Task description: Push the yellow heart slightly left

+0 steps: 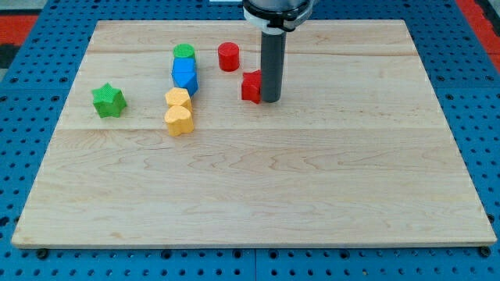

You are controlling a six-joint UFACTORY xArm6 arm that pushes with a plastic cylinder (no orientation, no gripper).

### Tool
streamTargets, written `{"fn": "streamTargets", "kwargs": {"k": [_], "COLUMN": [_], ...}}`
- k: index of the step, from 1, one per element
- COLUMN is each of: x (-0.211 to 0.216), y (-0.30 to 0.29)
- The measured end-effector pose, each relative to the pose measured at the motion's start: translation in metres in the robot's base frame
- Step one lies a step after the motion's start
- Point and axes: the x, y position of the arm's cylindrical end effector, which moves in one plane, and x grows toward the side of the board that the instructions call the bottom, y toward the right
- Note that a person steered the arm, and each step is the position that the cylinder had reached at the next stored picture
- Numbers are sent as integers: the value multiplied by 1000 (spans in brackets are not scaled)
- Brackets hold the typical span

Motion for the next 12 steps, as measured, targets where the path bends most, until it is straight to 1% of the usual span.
{"fn": "streamTargets", "kwargs": {"k": [1,2,3,4,5,6,7,8,9,10,12], "x": [2,85,139,129,76,60,60,66,67,67,67], "y": [32,46,-22,-120,-152,-207,-239,-236,-188,-158,-142]}}
